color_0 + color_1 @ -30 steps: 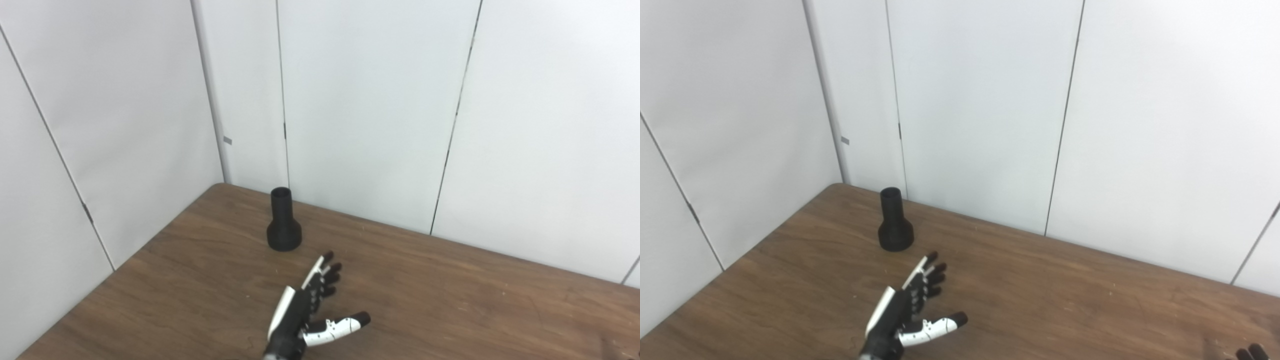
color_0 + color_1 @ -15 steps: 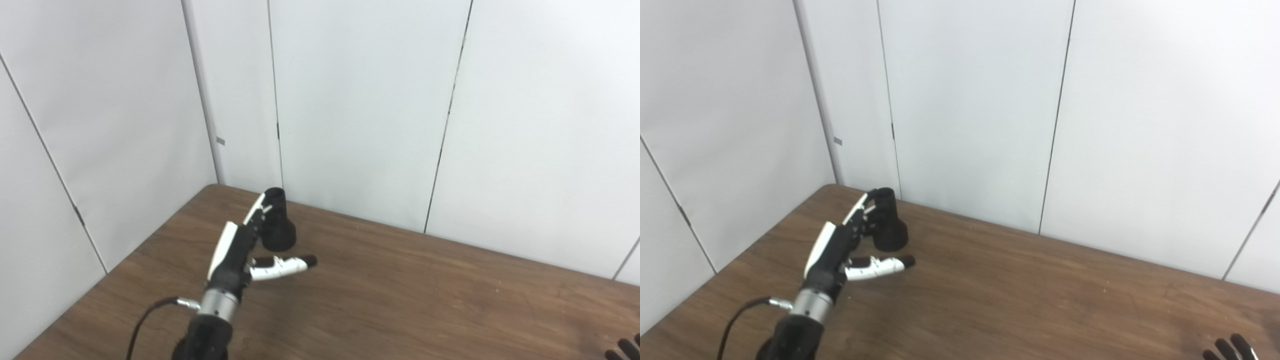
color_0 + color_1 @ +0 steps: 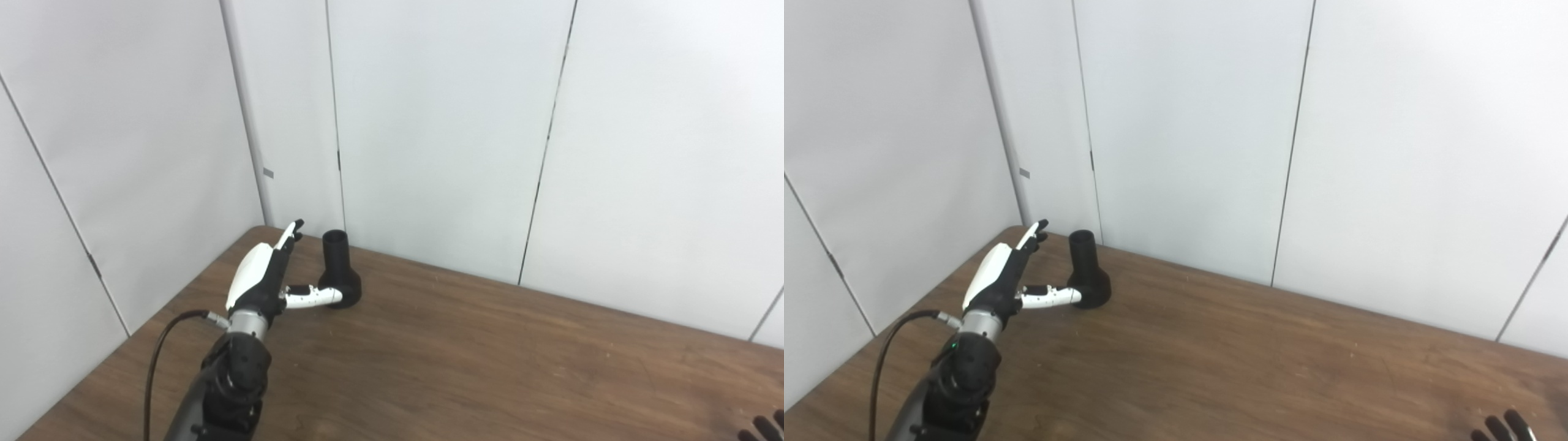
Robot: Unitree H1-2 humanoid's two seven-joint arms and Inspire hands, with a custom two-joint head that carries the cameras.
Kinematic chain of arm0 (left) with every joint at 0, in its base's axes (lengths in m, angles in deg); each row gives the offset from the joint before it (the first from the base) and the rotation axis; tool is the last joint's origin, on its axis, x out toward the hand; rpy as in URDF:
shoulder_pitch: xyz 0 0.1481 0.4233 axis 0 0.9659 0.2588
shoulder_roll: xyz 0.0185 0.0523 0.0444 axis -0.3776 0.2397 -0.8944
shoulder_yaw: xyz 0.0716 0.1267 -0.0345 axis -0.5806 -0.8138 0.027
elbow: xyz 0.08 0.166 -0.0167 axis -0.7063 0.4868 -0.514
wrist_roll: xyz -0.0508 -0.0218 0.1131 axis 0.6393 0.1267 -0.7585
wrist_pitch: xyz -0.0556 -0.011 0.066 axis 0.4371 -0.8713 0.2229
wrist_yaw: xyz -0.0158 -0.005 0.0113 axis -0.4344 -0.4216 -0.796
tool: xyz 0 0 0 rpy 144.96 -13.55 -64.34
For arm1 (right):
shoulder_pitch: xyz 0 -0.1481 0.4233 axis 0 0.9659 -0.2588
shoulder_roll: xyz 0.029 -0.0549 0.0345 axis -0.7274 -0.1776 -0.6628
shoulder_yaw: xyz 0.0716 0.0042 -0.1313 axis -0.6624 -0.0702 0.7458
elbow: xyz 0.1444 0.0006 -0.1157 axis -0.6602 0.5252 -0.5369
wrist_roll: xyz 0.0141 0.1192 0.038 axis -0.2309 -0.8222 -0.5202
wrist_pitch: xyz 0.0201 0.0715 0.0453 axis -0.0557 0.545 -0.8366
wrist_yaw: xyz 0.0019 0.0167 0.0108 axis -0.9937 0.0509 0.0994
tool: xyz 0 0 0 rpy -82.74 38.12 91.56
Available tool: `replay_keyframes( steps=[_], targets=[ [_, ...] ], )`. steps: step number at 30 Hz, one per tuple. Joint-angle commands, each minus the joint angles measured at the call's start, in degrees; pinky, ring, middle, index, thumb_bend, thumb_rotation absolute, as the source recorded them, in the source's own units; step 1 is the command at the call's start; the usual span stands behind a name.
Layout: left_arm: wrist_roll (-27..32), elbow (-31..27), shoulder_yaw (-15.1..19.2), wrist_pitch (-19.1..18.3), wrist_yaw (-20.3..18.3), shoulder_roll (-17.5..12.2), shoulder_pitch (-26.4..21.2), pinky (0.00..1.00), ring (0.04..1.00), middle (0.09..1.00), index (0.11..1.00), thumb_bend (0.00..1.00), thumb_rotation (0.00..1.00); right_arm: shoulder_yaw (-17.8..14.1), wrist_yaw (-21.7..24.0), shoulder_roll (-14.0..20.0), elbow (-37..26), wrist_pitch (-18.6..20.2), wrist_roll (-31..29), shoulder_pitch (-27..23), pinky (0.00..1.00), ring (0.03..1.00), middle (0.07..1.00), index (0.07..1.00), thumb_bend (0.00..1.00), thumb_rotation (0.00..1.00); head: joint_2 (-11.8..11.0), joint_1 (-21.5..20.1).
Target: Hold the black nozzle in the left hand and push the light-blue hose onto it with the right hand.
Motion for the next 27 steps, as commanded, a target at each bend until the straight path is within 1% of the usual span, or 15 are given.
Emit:
replay_keyframes(
  steps=[1,2,4,6,10,13,19,24,27],
  targets=[
    [-1.79,1.06,0.03,0.2,-0.89,-2.01,-3.44,0.91,0.973,0.975,0.955,0.92,0.51,-0.02,0.57,0.64,-1.65,-1.71,-0.12,-0.91,0.85,0.948,0.962,0.995,0.45,1.0,-0.07,-0.02],
    [-2.33,2.46,-0.28,0.2,-1.96,-2.3,-4.24,0.95,0.989,0.989,0.973,0.93,0.57,0.05,0.4,0.64,-1.8,-1.57,0.02,-0.88,0.83,0.939,0.954,0.991,0.45,1.0,-0.04,-0.02],
    [-3.83,4.91,-0.93,0.19,-4.29,-2.84,-5.67,0.99,0.998,0.998,0.988,0.94,0.6,0.23,0.23,0.6,-1.98,-1.47,0.23,-0.82,0.82,0.934,0.95,0.988,0.45,1.0,-0.05,-0.03],
    [-5.77,6.94,-1.43,0.18,-6.35,-3.11,-6.87,1.0,1.0,1.0,0.998,0.96,0.6,0.41,0.12,0.52,-2.2,-1.38,0.31,-0.65,0.82,0.928,0.947,0.986,0.45,1.0,-0.07,-0.19],
    [-9.25,9.2,-1.93,0.18,-9.72,-3.09,-8.73,1.0,1.0,1.0,1.0,0.98,0.57,0.58,0.11,0.68,-2.29,-1.45,0.58,-0.39,0.81,0.919,0.938,0.982,0.46,1.0,0.23,-0.43],
    [-10.04,12.22,-2.99,0.2,-11.22,-3.59,-10.53,1.0,1.0,1.0,1.0,1.0,0.55,0.76,0.29,0.81,-2.57,-1.41,0.83,-0.18,0.8,0.899,0.916,0.975,0.46,1.0,0.44,-0.39],
    [-11.22,17.05,-4.55,0.19,-12.34,-3.27,-13.15,1.0,1.0,1.0,1.0,1.0,0.51,1.15,0.71,1.16,-3.37,-1.61,0.93,0.51,0.77,0.887,0.898,0.968,0.46,1.0,0.93,-0.7],
    [-13.43,20.42,-5.07,0.18,-11.53,-2.47,-14.7,1.0,1.0,1.0,1.0,0.99,0.51,1.8,1.93,1.62,-4.14,-2.43,0.63,0.81,0.75,0.88,0.889,0.958,0.47,1.0,1.0,-0.66],
    [-13.61,24.05,-5.02,0.18,-10.18,-2.83,-16.01,1.0,1.0,1.0,1.0,0.99,0.5,2.1,3.45,1.95,-4.4,-3.32,0.14,0.89,0.75,0.877,0.885,0.954,0.48,1.0,1.1,-0.67]
  ],
)
